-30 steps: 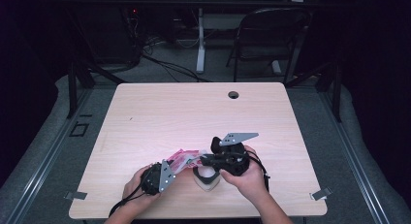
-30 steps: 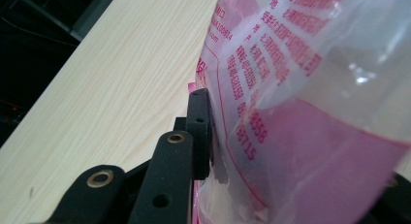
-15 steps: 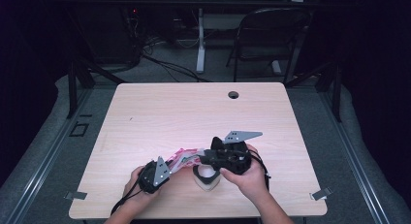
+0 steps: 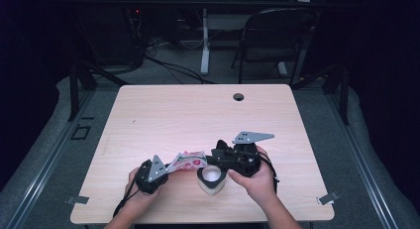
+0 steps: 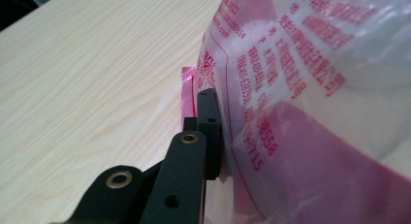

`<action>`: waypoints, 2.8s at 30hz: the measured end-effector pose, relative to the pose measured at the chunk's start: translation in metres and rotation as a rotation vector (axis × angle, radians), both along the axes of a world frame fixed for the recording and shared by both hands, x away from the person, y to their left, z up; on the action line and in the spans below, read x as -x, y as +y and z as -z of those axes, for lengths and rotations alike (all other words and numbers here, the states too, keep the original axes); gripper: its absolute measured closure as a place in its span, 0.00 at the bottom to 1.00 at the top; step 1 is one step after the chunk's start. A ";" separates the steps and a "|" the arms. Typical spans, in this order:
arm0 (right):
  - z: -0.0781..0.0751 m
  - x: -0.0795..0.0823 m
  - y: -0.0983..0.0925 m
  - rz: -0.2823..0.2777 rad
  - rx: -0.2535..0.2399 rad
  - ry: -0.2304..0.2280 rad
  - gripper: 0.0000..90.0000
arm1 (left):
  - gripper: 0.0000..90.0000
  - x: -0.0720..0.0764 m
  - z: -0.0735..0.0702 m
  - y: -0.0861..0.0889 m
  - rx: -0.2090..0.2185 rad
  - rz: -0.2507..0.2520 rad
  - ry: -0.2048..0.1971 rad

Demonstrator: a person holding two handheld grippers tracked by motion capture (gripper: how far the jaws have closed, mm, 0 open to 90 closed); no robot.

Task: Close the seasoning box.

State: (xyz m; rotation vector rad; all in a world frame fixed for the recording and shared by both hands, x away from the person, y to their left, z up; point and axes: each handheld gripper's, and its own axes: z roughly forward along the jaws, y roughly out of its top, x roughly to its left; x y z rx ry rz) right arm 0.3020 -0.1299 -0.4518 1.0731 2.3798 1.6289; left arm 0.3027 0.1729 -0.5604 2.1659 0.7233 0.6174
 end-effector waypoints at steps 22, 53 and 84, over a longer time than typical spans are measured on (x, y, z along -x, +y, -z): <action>-0.002 -0.001 -0.009 0.047 -0.015 -0.016 0.68 | 0.99 -0.014 -0.006 0.031 0.195 -0.076 0.078; -0.001 -0.019 -0.057 0.234 -0.038 -0.023 0.77 | 0.98 -0.016 -0.021 0.093 0.208 -0.316 0.010; 0.007 -0.022 -0.066 0.264 -0.030 -0.002 0.75 | 0.93 -0.027 -0.005 0.099 -0.021 -0.425 -0.033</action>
